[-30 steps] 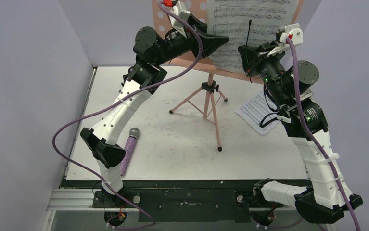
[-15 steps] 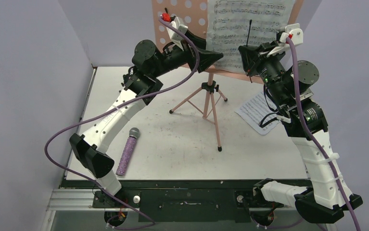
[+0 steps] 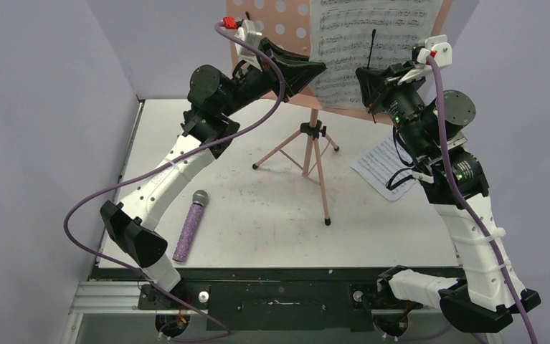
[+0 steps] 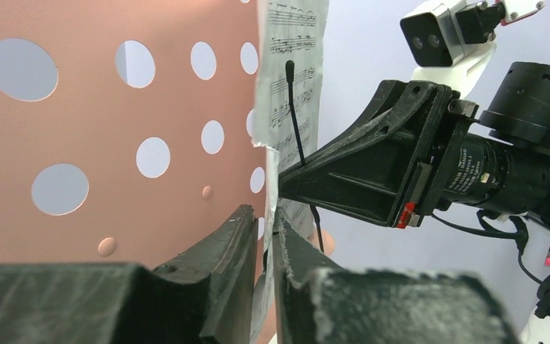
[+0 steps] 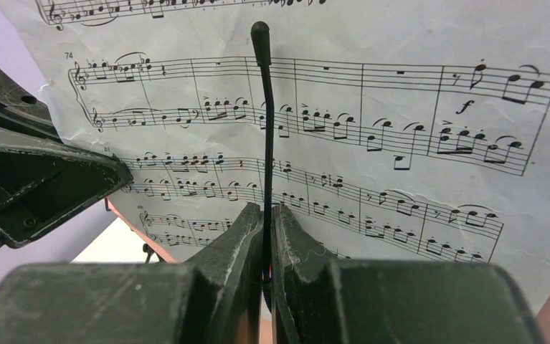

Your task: Set up the instrument practice props

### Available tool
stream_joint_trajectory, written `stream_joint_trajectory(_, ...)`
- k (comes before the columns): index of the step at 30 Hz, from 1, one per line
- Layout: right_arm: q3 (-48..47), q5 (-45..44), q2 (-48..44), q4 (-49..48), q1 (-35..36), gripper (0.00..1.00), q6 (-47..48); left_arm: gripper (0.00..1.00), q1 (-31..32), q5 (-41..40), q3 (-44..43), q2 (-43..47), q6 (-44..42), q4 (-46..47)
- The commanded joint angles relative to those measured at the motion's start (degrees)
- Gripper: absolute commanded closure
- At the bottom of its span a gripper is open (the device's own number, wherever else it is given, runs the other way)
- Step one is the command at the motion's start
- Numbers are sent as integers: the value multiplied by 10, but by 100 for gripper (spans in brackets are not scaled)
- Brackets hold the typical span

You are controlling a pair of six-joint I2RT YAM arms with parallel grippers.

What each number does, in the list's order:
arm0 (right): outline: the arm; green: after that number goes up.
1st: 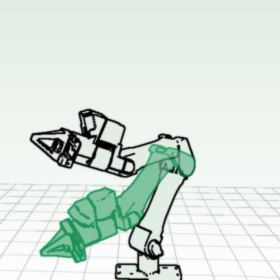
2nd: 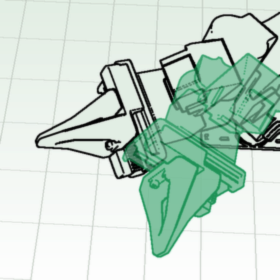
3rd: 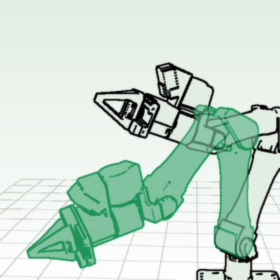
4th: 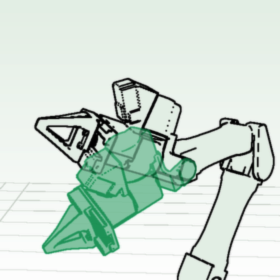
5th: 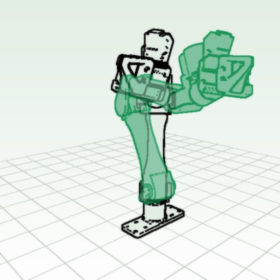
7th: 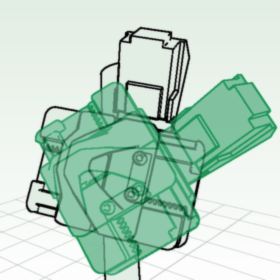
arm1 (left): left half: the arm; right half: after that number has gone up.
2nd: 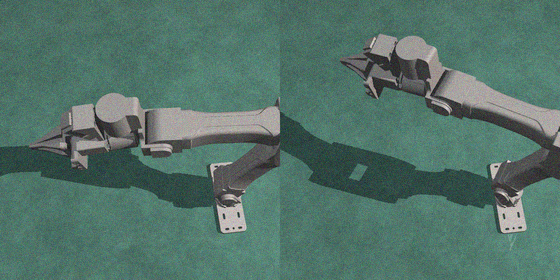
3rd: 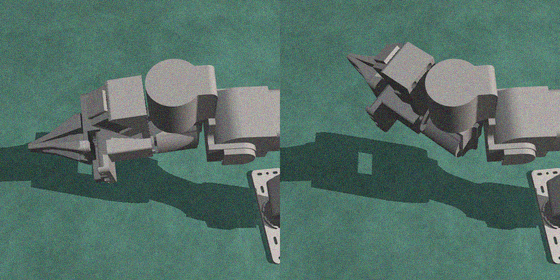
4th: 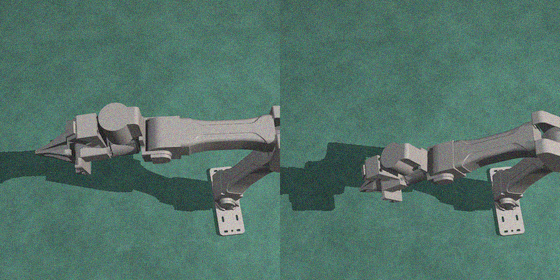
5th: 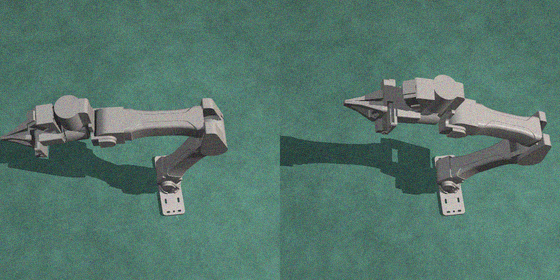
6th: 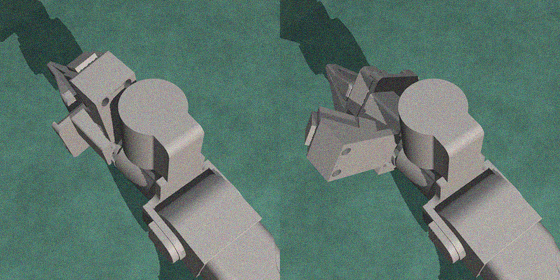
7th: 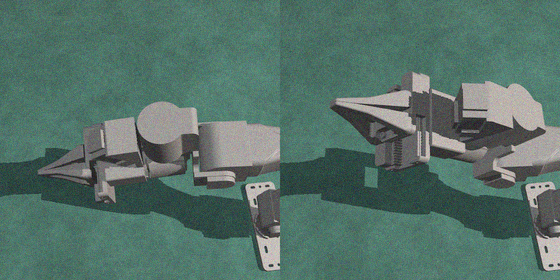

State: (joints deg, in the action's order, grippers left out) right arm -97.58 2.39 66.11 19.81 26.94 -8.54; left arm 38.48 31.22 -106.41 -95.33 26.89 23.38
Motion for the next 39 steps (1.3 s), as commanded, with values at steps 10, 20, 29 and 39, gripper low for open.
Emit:
stream_joint_trajectory(10, -1, 7, -13, -18, 0, 95, -14, 100, 0, -11, -40, -16, 26, 37)
stream_joint_trajectory(20, 1, 7, -13, -21, 0, 95, -21, 100, 5, -9, -65, -35, 23, 28)
stream_joint_trajectory(29, 4, 3, -14, -21, 0, 95, -25, 96, 8, -9, -62, -34, 19, 27)
stream_joint_trajectory(39, 8, 0, -13, -20, 0, 95, -28, 79, 7, -43, -17, 1, -10, 28)
